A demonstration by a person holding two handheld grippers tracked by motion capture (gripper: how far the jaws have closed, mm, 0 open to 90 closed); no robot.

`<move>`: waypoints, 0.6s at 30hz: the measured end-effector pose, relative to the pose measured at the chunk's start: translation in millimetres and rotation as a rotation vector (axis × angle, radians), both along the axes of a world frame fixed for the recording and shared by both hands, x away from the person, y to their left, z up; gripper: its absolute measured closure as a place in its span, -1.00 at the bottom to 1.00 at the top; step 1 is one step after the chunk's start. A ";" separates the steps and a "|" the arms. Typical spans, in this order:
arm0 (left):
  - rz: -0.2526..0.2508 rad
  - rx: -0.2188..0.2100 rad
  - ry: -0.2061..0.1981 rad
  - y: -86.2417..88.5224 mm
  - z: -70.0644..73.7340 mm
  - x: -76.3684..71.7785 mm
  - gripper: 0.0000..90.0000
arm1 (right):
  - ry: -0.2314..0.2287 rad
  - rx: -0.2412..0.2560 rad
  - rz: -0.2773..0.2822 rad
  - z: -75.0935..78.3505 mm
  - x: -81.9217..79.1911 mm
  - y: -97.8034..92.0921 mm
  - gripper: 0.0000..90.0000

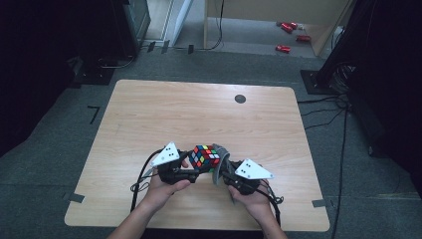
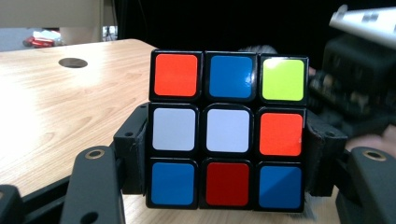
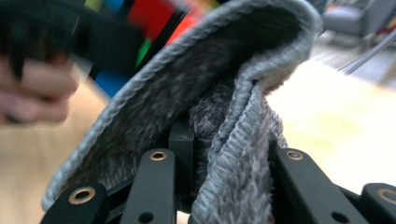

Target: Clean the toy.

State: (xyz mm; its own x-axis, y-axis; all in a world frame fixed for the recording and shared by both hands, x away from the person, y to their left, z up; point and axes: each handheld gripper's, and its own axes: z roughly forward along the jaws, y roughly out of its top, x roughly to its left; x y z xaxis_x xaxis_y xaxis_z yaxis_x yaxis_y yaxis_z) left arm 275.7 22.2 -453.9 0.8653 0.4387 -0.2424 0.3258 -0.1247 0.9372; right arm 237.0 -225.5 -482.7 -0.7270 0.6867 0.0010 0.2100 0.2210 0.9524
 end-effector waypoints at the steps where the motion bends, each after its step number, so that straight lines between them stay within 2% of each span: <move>1: 0.014 0.005 0.004 1.5 0.1 1.2 -0.23 | 0.027 -0.032 0.026 -6.8 -1.7 9.0 0.56; 3: 0.017 0.008 0.005 2.1 -0.1 1.7 -0.23 | 0.028 -0.042 0.034 -8.3 -2.5 12.4 0.55; 7: 0.011 -0.009 0.012 3.8 0.9 2.3 -0.23 | -0.002 -0.036 -0.003 -0.6 -2.0 8.4 0.55; 8: 0.011 0.007 0.006 3.6 1.1 2.0 -0.23 | -0.030 -0.001 -0.031 3.7 -2.4 2.9 0.55; 9: 0.012 0.017 0.002 3.2 0.9 1.6 -0.23 | -0.032 0.011 -0.042 5.0 -2.4 1.3 0.55; 11: 0.011 0.015 0.007 3.4 1.0 1.4 -0.23 | -0.033 0.014 -0.040 5.2 -2.0 0.9 0.55; 14: 0.016 -0.004 0.015 4.2 3.0 1.5 -0.23 | -0.014 -0.007 -0.008 -0.5 -2.2 6.9 0.55; 15: 0.017 0.000 0.011 4.2 3.6 1.5 -0.23 | -0.001 -0.024 0.012 -3.5 -3.2 10.8 0.55; 16: 0.020 0.007 0.007 4.1 3.6 1.6 -0.23 | -0.001 -0.067 0.041 -7.8 -5.8 19.3 0.54; 18: 0.028 0.020 0.006 4.9 2.1 2.8 -0.23 | -0.003 -0.083 0.034 -7.1 -5.9 21.1 0.54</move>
